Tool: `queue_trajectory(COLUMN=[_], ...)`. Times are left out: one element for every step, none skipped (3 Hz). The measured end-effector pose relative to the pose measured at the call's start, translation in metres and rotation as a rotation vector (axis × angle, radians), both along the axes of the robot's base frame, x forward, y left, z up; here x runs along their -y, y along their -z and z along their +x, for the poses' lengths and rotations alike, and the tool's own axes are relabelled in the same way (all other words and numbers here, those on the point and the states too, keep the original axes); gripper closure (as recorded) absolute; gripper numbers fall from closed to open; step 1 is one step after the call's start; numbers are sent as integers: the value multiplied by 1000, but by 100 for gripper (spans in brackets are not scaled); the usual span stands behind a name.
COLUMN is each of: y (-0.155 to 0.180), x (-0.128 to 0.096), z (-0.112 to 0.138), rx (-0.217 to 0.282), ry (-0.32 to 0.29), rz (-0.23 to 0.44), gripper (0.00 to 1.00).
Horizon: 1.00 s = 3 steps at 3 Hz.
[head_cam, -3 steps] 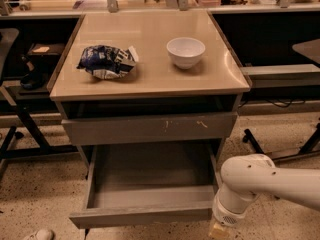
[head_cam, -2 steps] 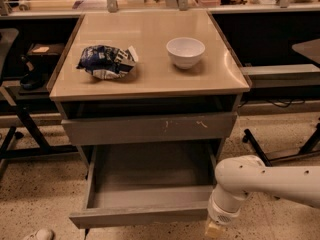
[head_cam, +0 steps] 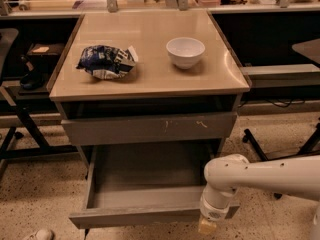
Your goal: Close middle drawer
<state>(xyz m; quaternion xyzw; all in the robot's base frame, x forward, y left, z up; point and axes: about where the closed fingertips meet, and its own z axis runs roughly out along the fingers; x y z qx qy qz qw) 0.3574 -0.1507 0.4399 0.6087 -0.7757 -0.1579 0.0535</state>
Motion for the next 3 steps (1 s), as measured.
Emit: queue_trajectory(y=[4,5,5], x=[-7,-8,-8], z=[13,16,16], rx=[14,17,17], ry=[-19,-23,-23], rz=[-10,-12,-12], gripper=[100,88,64])
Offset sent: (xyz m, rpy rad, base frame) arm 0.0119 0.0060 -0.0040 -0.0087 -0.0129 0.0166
